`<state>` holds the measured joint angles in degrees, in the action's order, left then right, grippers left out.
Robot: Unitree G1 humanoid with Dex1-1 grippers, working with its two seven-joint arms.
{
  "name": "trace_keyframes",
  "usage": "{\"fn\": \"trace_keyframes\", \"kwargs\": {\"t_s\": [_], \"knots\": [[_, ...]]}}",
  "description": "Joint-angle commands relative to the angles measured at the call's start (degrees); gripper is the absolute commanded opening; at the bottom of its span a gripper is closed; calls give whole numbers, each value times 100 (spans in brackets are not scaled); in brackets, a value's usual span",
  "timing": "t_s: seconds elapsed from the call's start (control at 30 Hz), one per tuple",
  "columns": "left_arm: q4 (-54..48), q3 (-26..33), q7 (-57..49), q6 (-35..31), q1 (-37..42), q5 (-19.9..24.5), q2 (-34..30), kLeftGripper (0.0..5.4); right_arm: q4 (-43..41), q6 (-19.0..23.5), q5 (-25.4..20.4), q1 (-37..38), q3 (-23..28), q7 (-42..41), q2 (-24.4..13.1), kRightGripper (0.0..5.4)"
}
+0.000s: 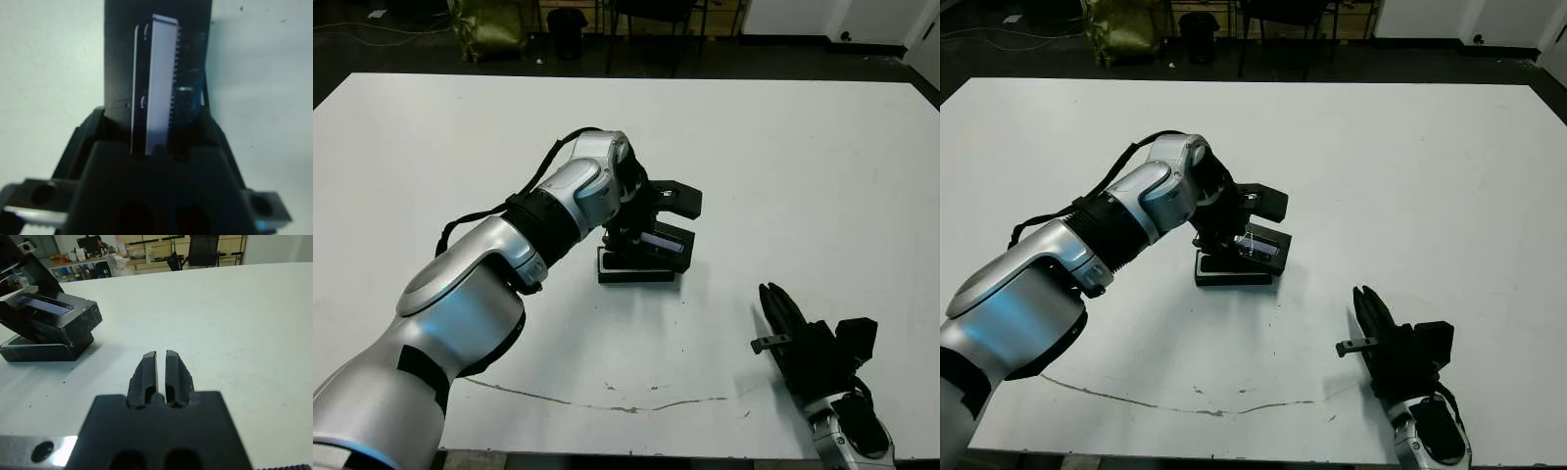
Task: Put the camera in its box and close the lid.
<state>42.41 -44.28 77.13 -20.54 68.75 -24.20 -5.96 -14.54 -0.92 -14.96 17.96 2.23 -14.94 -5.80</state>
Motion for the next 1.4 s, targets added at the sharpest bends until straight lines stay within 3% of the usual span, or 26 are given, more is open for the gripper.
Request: {"fn": "trace_keyframes", "kwargs": {"t_s": [0.03, 0.13, 0.23, 0.63, 1.0, 1.4], "knots": [[50, 0, 52, 49, 4, -91, -24, 253, 169, -24, 21, 32, 21, -32, -12, 0], [80, 43, 178, 92, 11, -49, -52, 253, 252, -136, 58, 10, 31, -57, -32, 0], [47, 115, 316, 100, -27, 3, -92, 253, 173, 22, -33, 38, 38, -23, -13, 0], [-325, -125, 308, -670, -298, -318, -136, 253, 320, -145, 87, -25, 18, -31, -24, 0], [-338, -188, 202, -1187, -441, -357, -91, 253, 353, -188, 111, -41, 0, -6, -11, 0], [-437, -153, 108, -1210, -688, -299, -140, 253, 403, -195, 181, -68, -2, 3, -29, 0]]}}
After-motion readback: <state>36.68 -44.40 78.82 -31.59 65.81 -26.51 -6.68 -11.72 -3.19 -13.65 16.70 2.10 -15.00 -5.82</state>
